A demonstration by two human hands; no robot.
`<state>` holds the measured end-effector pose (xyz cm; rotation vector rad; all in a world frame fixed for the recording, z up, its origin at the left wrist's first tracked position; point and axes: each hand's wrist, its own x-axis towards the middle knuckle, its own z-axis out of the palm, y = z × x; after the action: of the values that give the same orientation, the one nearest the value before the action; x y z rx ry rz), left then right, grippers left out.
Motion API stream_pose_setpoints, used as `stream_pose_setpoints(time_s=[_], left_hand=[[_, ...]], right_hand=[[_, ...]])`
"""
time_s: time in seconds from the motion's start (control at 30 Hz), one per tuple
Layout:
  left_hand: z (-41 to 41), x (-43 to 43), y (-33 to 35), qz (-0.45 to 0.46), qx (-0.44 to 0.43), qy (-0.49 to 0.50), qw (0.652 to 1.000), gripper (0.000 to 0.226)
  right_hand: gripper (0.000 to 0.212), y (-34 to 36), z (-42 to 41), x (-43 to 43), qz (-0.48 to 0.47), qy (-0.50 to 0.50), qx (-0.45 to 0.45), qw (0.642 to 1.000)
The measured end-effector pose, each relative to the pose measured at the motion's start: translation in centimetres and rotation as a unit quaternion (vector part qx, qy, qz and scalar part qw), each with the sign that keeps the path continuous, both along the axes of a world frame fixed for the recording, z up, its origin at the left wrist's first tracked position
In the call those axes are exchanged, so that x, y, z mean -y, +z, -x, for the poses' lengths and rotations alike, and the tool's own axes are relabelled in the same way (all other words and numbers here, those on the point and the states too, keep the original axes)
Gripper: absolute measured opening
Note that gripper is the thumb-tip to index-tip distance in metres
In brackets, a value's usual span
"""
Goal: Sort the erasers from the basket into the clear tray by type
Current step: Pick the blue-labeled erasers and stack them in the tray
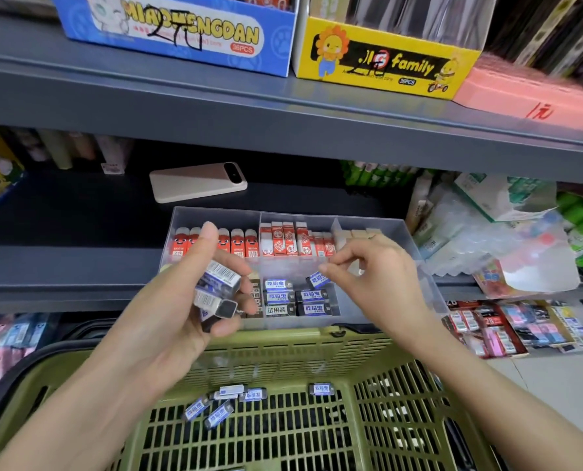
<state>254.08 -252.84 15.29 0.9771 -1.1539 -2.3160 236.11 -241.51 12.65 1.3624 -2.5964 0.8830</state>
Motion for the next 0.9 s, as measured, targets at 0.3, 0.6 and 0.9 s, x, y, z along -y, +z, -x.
stream_pose_setpoints(time_s=[0.3,0.6,0.9], left_hand=[[-0.4,0.3,-0.8,-0.01,0.006,-0.009,1.0,0.046],[-0.6,0.3,-1.2,-0.015,0.001,-0.022,1.0,0.046],[-0.7,0.3,-1.1,-0.015,0.007,-0.026,1.0,0.046]], right_hand=[[0.027,-1.6,-0.7,1.2,0.004,-0.007,-0.136,0.991],[0.026,-2.4,-0.2,1.7,-0.167,-0.065,-0.117,0.977],[0.03,-1.3,-0.3,1.9,-0.225,-0.038,-0.173,0.958]])
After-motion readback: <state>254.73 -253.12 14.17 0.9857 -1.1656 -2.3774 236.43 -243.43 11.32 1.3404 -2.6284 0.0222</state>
